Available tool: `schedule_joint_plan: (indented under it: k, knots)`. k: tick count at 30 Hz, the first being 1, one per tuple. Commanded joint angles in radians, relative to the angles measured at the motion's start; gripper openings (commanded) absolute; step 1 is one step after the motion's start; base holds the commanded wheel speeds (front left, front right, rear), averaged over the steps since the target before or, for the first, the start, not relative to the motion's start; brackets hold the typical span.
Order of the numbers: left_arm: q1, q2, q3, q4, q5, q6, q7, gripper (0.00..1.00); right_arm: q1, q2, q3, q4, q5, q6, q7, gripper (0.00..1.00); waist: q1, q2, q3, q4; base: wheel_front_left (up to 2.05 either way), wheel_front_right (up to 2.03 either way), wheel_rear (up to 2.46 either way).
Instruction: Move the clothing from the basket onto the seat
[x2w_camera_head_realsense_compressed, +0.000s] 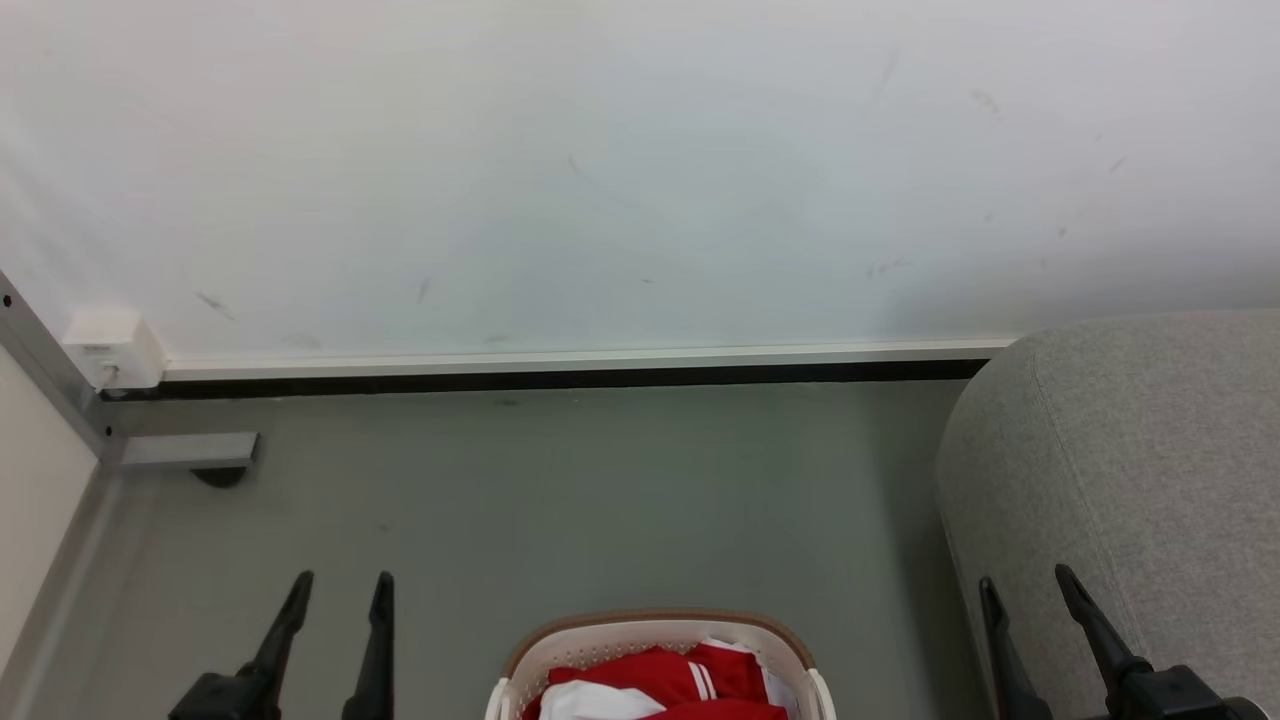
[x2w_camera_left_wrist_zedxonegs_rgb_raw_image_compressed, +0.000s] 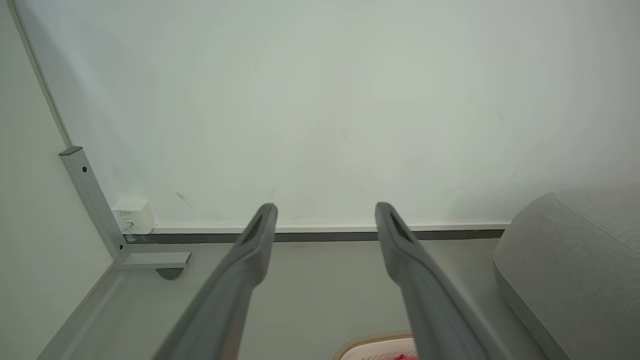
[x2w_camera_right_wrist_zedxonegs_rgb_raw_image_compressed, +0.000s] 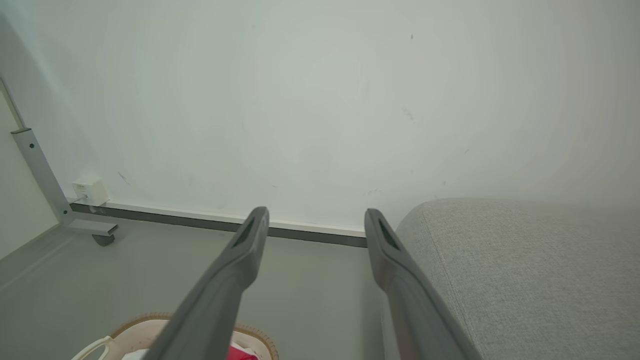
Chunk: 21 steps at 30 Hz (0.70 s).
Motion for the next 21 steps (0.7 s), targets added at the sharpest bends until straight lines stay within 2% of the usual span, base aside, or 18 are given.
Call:
schedule_joint_plan:
  k: [1,21]
  knots:
    - [0.013,0.008,0.004,0.003,0.026,-0.004,-0.008,1.0,0.003,-0.008,-0.001,-0.003,-0.018,-0.002,-0.008,1.0,0.0,0.0,0.0,-0.001,0.0,0.0,0.0]
    - [0.008,0.011,0.011,0.007,0.028,-0.01,-0.007,1.0,0.004,-0.007,-0.006,-0.009,0.013,-0.002,-0.007,1.0,0.0,0.0,0.006,-0.023,0.0,0.0,0.0]
